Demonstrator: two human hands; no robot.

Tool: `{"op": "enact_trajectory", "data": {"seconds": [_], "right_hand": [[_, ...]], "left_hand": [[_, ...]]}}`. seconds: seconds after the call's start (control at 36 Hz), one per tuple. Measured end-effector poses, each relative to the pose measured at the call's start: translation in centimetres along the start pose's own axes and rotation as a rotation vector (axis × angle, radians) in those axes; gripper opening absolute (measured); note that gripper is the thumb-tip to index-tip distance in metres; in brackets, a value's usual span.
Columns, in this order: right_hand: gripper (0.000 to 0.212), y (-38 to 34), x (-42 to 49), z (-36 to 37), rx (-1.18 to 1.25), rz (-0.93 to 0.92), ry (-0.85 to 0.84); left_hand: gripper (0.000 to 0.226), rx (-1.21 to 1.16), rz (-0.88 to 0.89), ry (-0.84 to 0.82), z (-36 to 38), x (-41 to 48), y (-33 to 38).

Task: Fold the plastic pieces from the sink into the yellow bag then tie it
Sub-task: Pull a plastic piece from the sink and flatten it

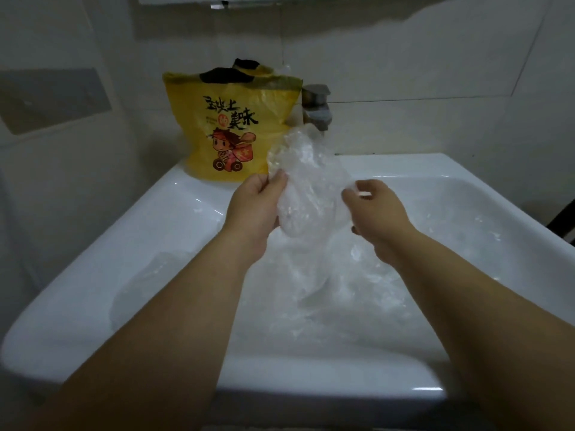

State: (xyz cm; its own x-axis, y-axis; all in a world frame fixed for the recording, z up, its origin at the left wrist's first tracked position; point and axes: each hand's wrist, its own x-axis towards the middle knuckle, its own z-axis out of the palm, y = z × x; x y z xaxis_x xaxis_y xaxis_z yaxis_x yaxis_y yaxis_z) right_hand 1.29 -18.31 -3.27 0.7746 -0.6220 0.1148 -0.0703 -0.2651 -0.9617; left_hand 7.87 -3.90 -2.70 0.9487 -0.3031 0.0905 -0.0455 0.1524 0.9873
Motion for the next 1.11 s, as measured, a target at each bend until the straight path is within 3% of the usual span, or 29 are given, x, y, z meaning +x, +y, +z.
{"op": "enact_trajectory", "data": {"seconds": [0.06,0.11,0.17,0.22,0.36,0.47,0.53,0.78,0.86,0.92,0.97,1.03,1.11], "right_hand": [[0.049,-0.5,-0.3,-0.5,0.085,0.107,-0.018],[0.055,-1.3,-0.8,-1.1,0.285,0.233,-0.185],[0.045,-1.6,-1.5,-1.4,0.474,0.305,-0.395],[0.036,-1.5,-2.0,-1.1,0.487,0.275,-0.485],[0.018,-1.6,-2.1,-0.8,0.466,0.19,-0.298],[0.023,-2.0,-1.8,-1.7,0.523,0.261,-0.177],[0.03,-2.1,-1.9,-1.8,0.534,0.322,-0.13],[0.028,-1.9,-2.0,-1.6,0.525,0.388,-0.139],[0.028,-1.6,-1.8,-1.6,0.508,0.4,-0.137],[0.028,-1.6,-1.8,-1.8,0.53,0.396,-0.134],[0.029,-1.8,-1.9,-1.9,0.587,0.358,-0.177],[0.043,-1.9,-1.9,-2.0,0.655,0.306,-0.274],[0.047,-2.1,-2.2,-1.8,0.655,0.244,-0.409]], "left_hand": [[0.014,-0.078,-0.034,0.023,0.0,-0.2,0.1],[0.02,-0.158,-0.083,0.045,-0.1,-0.4,0.2],[0.023,-0.2,-0.133,0.038,-0.2,-0.7,0.3],[0.022,-0.199,-0.167,-0.013,-0.3,-1.1,0.5],[0.021,-0.123,-0.19,-0.07,0.2,-2.6,0.6],[0.008,-0.118,-0.31,0.126,-0.1,-2.5,0.8],[0.015,-0.114,-0.352,0.184,-0.4,-2.5,1.1],[0.064,-0.422,-0.227,-0.138,-0.6,-2.8,1.8],[0.086,-0.317,-0.163,-0.272,-0.6,-2.8,1.4],[0.074,-0.148,-0.168,-0.289,-0.4,-2.9,1.1],[0.036,-0.044,-0.156,-0.232,-0.2,-2.8,0.8],[0.01,-0.064,-0.154,-0.184,-0.1,-2.6,0.7],[0.01,-0.087,-0.136,-0.169,-0.3,-2.3,0.7]]}}
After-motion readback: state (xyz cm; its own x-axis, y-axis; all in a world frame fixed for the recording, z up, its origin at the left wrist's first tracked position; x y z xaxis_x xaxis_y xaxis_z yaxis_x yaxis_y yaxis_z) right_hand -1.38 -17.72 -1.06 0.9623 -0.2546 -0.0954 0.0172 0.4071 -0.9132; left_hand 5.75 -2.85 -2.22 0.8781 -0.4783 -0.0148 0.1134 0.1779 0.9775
